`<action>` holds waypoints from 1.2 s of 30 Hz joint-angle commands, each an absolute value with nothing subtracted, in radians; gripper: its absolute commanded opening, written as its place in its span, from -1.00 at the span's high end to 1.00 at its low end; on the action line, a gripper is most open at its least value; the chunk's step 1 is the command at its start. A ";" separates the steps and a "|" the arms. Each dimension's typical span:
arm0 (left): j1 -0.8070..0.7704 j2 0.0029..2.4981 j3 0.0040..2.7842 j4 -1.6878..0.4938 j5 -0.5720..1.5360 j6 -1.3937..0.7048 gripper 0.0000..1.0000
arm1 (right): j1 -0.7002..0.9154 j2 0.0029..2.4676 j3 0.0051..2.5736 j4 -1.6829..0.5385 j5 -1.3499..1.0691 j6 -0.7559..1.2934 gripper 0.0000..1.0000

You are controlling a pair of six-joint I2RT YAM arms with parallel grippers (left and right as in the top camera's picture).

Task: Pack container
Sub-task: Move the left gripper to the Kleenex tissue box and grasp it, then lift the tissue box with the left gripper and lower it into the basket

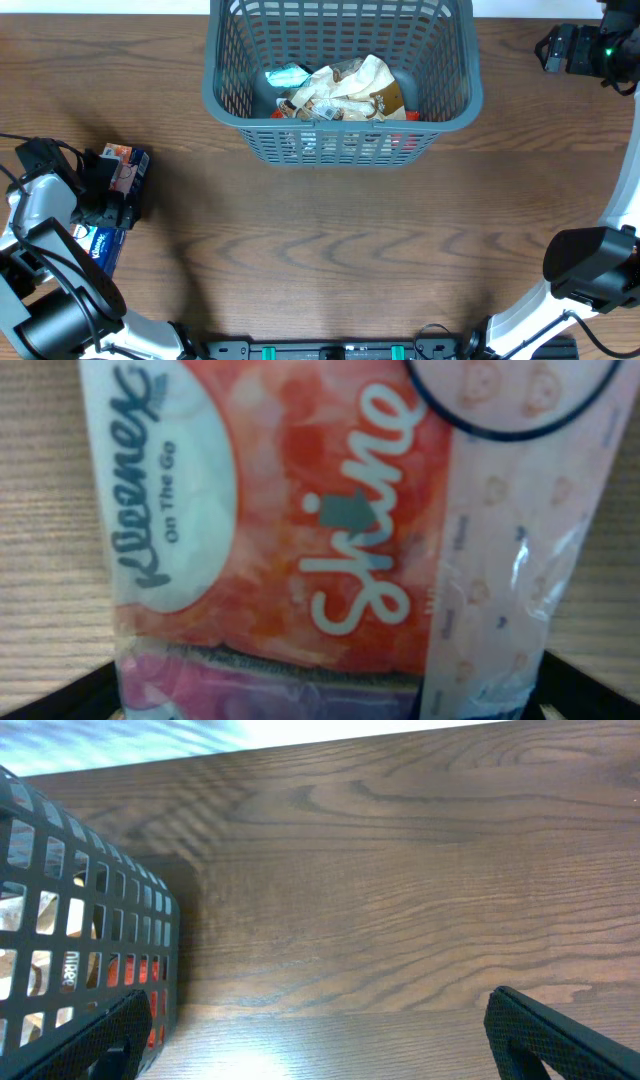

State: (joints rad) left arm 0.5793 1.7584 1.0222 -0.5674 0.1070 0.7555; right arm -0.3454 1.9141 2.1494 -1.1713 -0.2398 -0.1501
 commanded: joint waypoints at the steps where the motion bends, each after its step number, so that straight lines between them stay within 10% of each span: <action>1: 0.583 1.766 1.016 -0.566 0.133 0.743 -0.61 | -0.339 1.917 2.145 -1.174 -0.251 -0.165 -0.99; 23: 0.576 1.759 1.053 -0.559 0.393 0.306 0.82 | -0.339 1.917 2.145 -1.185 -0.251 -0.165 -0.99; 36: 0.356 1.584 1.433 -0.699 0.373 0.091 0.84 | -0.338 1.917 2.145 -1.201 -0.252 -0.166 -0.98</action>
State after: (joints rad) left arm 0.4103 1.6558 1.3003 -0.6807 0.3527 0.1799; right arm -0.3454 1.9141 2.1494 -1.1954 -0.2398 -0.1501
